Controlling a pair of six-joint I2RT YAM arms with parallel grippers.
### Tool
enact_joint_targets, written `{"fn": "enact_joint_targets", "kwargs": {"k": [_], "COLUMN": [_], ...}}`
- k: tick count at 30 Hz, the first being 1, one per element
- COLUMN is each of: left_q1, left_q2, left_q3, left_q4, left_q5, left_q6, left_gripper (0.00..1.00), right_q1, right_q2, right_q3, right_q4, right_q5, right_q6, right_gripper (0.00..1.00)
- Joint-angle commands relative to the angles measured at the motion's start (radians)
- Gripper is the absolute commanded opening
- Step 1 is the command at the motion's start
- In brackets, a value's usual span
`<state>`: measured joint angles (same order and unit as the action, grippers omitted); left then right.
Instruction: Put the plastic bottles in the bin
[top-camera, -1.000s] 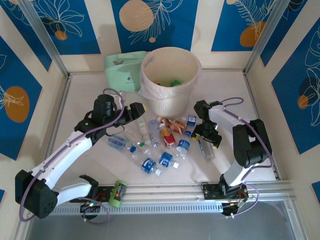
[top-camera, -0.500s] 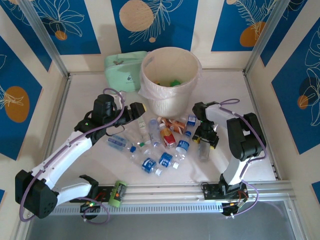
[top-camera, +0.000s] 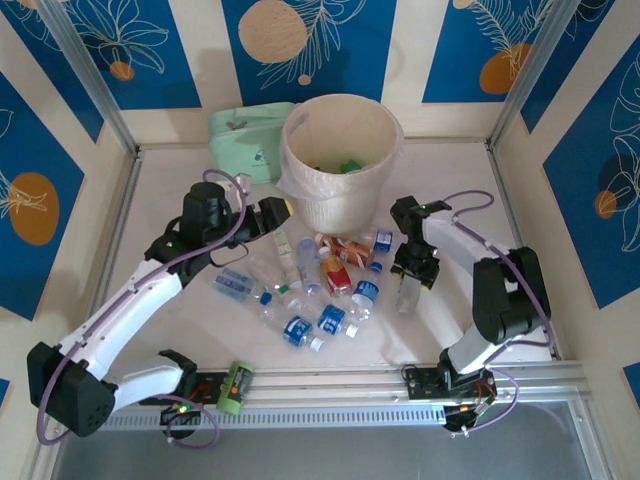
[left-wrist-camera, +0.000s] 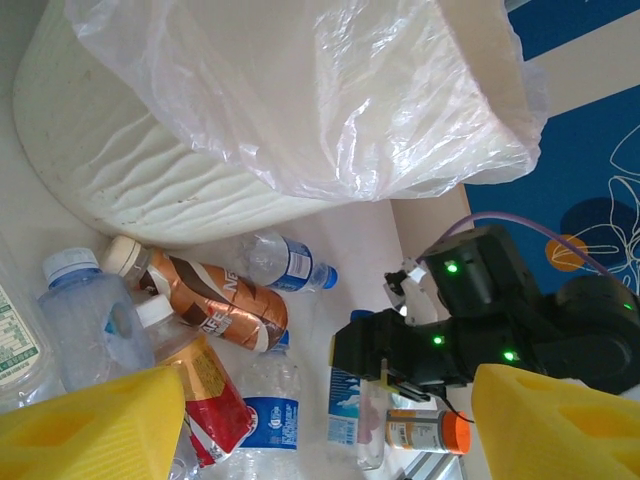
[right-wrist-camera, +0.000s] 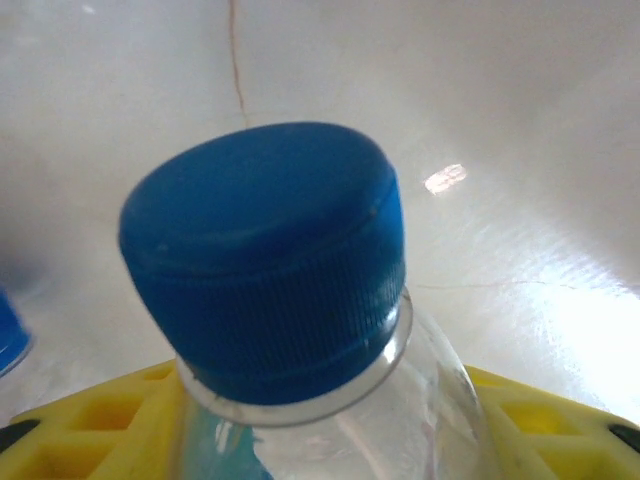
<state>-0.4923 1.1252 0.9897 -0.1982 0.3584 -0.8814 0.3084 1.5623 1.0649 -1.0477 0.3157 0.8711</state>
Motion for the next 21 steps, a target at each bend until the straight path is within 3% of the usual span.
{"fn": "enact_joint_targets", "kwargs": {"k": [1,6,9,11,16,21], "left_q1": [-0.006,-0.008,-0.028,-0.052,-0.156,-0.282], "left_q2": [-0.002,-0.001,0.011,0.02,0.03,0.079], "left_q3": [0.063,0.089,0.111,0.128,0.143,0.291], "left_q4": [-0.008,0.074,0.092,0.092,0.229,0.132], "left_q5": [0.017,0.096,0.103,0.101,0.093,-0.009], "left_q6": [0.034,0.044,0.054,0.083,0.14,0.403], "left_gripper": [0.77,0.82,1.0,1.0,1.0,1.0], "right_q1": [0.014,0.03,0.031,0.033,0.051,0.062], "right_q2": [-0.143,-0.374,-0.49,-0.536,-0.544,-0.485], "right_q3": [0.041,0.116,0.144,0.159,0.229,0.345], "right_q4": [-0.045,0.016,0.13,0.215,0.395,0.465], "right_q5": [0.0,-0.092,-0.217,-0.283,-0.389,-0.449], "right_q6": [-0.005,-0.023,0.01,0.056,0.187,0.229], "right_gripper": [0.53,0.53,0.54,0.56,0.56,0.57]}}
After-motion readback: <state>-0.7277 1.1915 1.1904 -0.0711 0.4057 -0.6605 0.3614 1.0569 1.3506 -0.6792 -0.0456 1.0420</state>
